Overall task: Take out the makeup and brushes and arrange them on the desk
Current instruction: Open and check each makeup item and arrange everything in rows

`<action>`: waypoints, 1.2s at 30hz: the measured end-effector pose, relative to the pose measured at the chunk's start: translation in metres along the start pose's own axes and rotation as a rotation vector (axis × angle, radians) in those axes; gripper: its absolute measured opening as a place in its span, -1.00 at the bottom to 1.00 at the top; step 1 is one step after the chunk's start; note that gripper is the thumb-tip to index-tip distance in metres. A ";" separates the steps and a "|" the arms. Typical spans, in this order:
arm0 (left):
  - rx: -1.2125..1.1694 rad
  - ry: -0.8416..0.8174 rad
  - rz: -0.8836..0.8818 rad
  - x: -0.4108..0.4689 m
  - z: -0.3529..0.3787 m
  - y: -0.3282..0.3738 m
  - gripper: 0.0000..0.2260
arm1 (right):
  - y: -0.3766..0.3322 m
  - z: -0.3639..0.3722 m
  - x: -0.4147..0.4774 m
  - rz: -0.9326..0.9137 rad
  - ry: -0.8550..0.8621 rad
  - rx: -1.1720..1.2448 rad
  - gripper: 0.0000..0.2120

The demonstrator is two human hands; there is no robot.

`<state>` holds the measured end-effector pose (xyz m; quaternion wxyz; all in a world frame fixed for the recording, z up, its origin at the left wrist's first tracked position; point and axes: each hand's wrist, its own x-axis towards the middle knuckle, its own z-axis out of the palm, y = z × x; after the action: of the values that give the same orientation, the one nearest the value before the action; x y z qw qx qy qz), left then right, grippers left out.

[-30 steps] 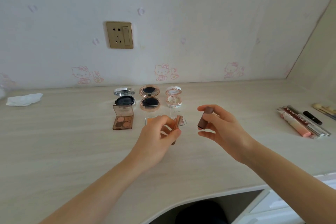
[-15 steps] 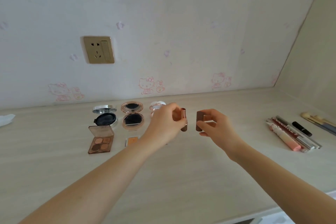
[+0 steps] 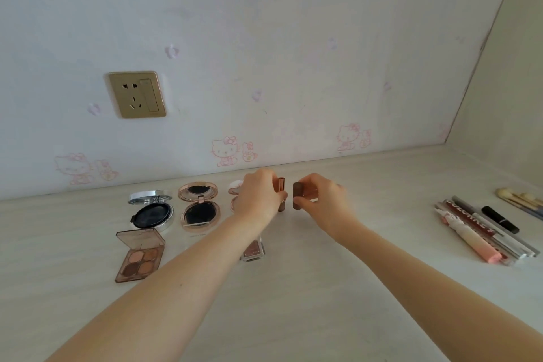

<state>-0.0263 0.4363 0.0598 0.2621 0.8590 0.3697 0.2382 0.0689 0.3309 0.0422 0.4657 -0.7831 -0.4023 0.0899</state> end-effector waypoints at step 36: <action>0.148 0.114 0.017 0.011 0.018 -0.009 -0.80 | 0.022 0.034 0.033 -0.014 -0.025 -0.123 -0.81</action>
<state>-0.0131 0.4453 0.0429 0.1743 0.8642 0.3933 0.2610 0.0848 0.3710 0.0140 0.4123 -0.8061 -0.4185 0.0717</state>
